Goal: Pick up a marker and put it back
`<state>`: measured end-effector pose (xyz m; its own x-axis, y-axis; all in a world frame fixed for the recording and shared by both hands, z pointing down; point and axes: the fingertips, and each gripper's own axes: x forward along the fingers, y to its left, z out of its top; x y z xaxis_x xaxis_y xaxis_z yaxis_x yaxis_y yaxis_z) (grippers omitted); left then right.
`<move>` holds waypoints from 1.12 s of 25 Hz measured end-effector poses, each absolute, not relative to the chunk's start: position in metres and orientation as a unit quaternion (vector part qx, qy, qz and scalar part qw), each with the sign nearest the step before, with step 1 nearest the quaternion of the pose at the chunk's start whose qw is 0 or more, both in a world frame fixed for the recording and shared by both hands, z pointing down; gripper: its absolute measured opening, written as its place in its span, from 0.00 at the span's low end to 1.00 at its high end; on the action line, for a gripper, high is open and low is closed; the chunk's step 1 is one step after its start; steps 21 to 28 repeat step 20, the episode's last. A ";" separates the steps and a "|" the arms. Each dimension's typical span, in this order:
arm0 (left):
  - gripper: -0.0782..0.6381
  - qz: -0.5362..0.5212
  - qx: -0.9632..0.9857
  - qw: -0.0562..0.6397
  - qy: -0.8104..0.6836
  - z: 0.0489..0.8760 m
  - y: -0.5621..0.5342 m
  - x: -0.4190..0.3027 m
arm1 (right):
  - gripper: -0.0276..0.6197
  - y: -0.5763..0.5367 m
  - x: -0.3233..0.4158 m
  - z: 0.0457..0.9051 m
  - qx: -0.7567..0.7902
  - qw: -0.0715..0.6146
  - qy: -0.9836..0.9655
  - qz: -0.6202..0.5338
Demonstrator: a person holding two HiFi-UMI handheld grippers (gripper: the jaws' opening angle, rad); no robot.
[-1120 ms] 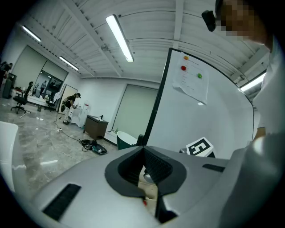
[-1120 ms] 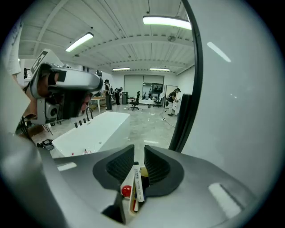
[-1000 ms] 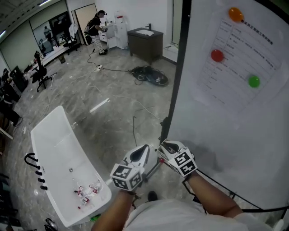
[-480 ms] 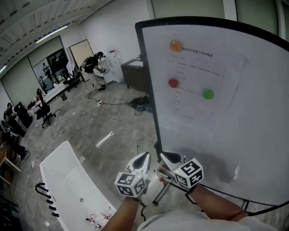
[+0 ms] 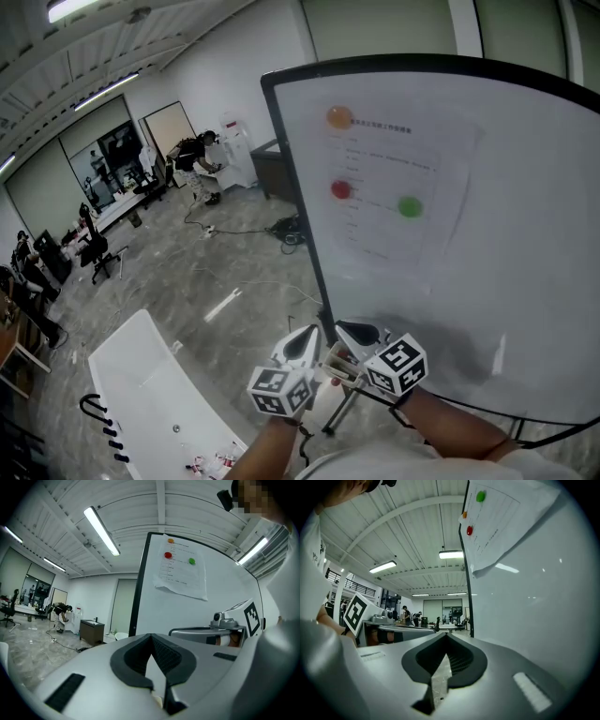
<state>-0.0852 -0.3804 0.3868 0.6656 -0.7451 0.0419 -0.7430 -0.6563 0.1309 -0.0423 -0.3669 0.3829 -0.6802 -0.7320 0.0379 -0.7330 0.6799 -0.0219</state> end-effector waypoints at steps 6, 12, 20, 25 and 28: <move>0.11 -0.010 0.910 0.072 -0.409 0.387 -0.380 -0.084 | 0.05 -0.367 -0.040 0.379 0.400 0.009 -0.916 0.018; 0.11 -0.014 0.909 0.074 -0.409 0.386 -0.381 -0.086 | 0.05 -0.369 -0.041 0.377 0.399 0.007 -0.917 0.018; 0.11 -0.023 0.911 0.077 -0.404 0.382 -0.379 -0.087 | 0.05 -0.368 -0.043 0.379 0.399 0.010 -0.917 0.019; 0.11 -0.023 0.911 0.077 -0.404 0.382 -0.379 -0.087 | 0.05 -0.368 -0.043 0.379 0.399 0.010 -0.917 0.019; 0.11 -0.023 0.911 0.077 -0.404 0.382 -0.379 -0.087 | 0.05 -0.368 -0.043 0.379 0.399 0.010 -0.917 0.019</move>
